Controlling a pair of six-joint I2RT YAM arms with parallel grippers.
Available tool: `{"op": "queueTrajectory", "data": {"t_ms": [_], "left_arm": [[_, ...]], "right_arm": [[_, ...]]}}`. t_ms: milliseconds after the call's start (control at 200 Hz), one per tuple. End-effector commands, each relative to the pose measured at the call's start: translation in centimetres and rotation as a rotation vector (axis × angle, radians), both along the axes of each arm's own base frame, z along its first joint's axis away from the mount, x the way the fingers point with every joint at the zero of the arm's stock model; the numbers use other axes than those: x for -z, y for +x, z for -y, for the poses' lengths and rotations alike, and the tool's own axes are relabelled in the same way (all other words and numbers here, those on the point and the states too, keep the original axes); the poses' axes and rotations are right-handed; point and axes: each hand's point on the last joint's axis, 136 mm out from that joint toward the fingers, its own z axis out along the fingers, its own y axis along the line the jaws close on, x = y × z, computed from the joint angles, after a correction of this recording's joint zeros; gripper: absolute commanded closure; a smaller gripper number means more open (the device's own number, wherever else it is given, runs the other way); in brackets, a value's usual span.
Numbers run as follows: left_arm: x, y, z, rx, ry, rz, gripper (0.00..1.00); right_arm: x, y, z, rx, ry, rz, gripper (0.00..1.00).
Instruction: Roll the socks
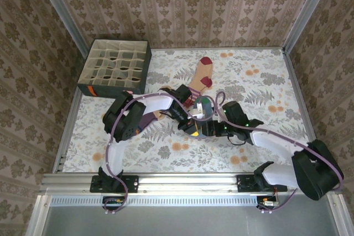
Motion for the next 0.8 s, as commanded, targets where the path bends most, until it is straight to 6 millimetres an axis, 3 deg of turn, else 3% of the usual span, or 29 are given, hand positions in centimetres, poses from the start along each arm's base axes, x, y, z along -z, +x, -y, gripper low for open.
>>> {"op": "queueTrajectory", "data": {"t_ms": [0, 330, 495, 560, 640, 795], "left_arm": [[0.0, -1.2, -0.2, 0.061, -0.022, -0.040, 1.00], [0.5, -1.6, -0.1, 0.075, -0.011, -0.092, 1.00], [1.1, -0.8, -0.2, 0.033, 0.001, -0.101, 1.00], [1.3, -0.4, -0.2, 0.013, 0.000, -0.097, 1.00], [1.3, -0.1, -0.2, 0.005, -0.003, -0.081, 1.00], [1.2, 0.1, -0.5, 0.007, -0.026, -0.003, 0.98]], "right_arm": [[0.6, -0.2, 1.1, 0.015, -0.041, 0.020, 0.44], [2.2, 0.3, -2.3, -0.117, 0.043, -0.032, 0.43], [4.2, -0.9, -2.8, -0.147, 0.027, -0.097, 0.52], [4.6, -1.2, -2.6, -0.141, 0.016, -0.110, 0.61], [5.3, -1.4, -1.7, -0.106, -0.028, -0.128, 0.86], [6.6, -1.6, 0.2, -0.027, -0.137, -0.208, 0.98]]}}
